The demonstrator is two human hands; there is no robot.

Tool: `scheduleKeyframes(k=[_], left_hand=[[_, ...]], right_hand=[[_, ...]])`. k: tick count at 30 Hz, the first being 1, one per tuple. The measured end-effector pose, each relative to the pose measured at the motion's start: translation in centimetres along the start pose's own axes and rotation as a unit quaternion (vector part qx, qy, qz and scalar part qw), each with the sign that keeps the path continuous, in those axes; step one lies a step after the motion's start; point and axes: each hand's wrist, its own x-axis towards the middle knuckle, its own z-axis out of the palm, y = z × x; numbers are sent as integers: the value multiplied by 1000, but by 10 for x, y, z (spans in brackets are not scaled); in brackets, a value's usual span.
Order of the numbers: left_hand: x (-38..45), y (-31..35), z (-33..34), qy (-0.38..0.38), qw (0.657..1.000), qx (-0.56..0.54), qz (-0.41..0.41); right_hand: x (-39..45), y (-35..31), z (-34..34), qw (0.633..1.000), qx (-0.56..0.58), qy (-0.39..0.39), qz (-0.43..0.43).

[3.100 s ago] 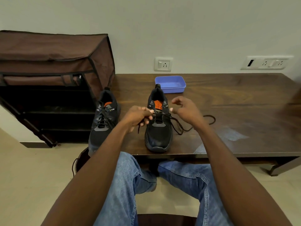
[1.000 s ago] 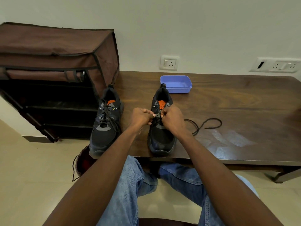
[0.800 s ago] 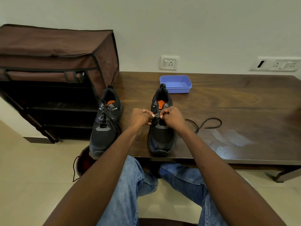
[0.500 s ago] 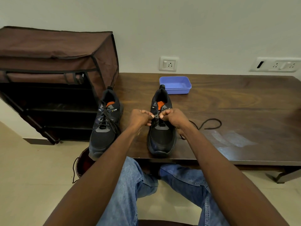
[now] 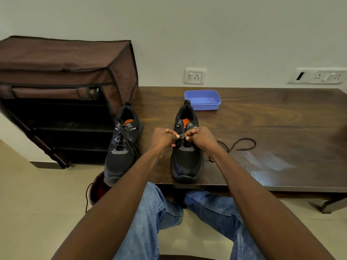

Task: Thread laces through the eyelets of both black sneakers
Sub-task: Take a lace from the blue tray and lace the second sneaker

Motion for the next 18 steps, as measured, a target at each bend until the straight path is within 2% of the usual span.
scheduleKeyframes(k=[5, 7, 10, 14, 16, 18], left_hand=[[-2, 1, -5, -9, 998, 50, 47], [-2, 2, -8, -40, 995, 56, 76], [-8, 3, -8, -50, 987, 94, 120], [-10, 3, -8, -26, 979, 145, 141], [-10, 7, -10, -3, 984, 122, 133], [-11, 14, -17, 88, 989, -10, 122]], right_hand=[[-1, 2, 8, 996, -22, 65, -49], [1, 2, 5, 989, -88, 75, -93], [6, 2, 1, 958, -234, 85, -143], [6, 4, -3, 945, -264, 99, -169], [5, 3, -7, 946, -261, 94, -167], [6, 1, -10, 948, -260, 95, -158]])
